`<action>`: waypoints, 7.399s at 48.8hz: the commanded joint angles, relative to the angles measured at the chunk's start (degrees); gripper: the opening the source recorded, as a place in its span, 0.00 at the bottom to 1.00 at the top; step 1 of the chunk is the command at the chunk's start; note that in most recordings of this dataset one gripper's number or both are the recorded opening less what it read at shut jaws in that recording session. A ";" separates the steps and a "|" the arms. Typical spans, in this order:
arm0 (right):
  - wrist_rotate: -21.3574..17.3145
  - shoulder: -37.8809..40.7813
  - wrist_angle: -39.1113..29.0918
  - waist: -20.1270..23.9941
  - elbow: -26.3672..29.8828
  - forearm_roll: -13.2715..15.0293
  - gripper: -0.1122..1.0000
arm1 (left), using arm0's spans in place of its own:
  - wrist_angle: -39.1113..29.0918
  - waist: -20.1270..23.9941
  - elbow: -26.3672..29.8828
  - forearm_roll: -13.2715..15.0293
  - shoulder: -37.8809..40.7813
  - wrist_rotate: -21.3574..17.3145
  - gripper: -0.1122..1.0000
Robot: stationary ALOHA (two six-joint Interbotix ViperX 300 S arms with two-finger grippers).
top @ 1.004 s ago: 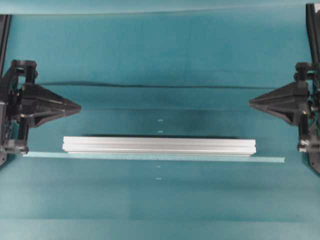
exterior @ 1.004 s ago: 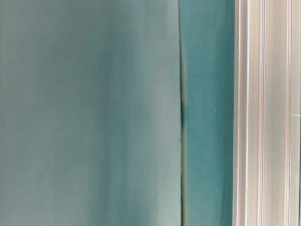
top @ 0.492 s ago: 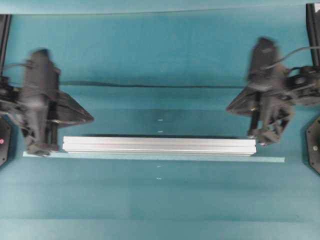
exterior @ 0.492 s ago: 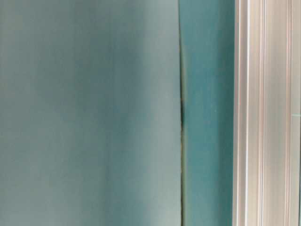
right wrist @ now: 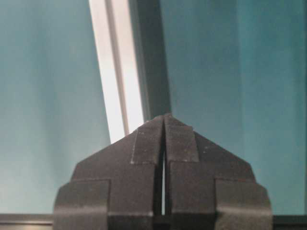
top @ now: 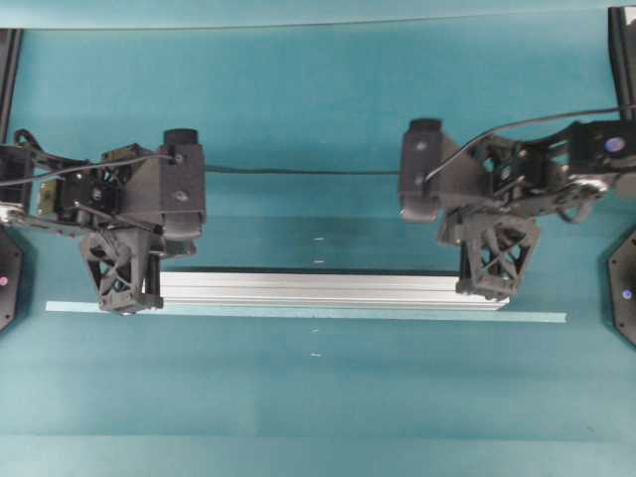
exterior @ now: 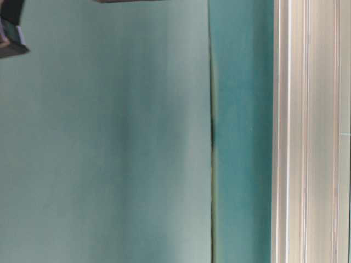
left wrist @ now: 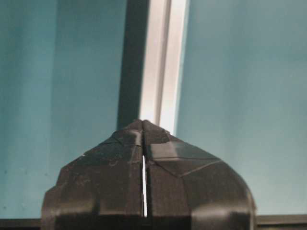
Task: Lift the metal rail with both hands.
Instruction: 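Move both grippers inward over the two ends of the silver rail, then lower both open grippers down around the rail near each end, then close both grippers on the rail, then lift the rail upward with both grippers together, then hold the rail raised level between both grippers, then lower the rail back down onto the table with both grippers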
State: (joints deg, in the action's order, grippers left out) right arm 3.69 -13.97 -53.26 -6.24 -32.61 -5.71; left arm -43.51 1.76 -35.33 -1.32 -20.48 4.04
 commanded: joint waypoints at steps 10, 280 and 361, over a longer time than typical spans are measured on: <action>0.88 1.32 -0.35 1.67 0.70 0.09 0.22 | -0.26 -1.85 1.49 -0.26 0.70 -3.16 0.12; -19.34 4.83 -48.34 7.29 50.10 -1.85 0.44 | -48.69 -5.36 46.76 -0.18 5.36 8.17 0.38; -18.54 5.27 -47.99 8.00 47.72 0.70 0.44 | -49.13 -5.36 47.90 -0.18 8.09 8.61 0.38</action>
State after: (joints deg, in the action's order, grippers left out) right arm -12.39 -8.53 -102.04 2.20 15.64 -5.98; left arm -94.04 -4.04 13.01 -1.14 -12.04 10.02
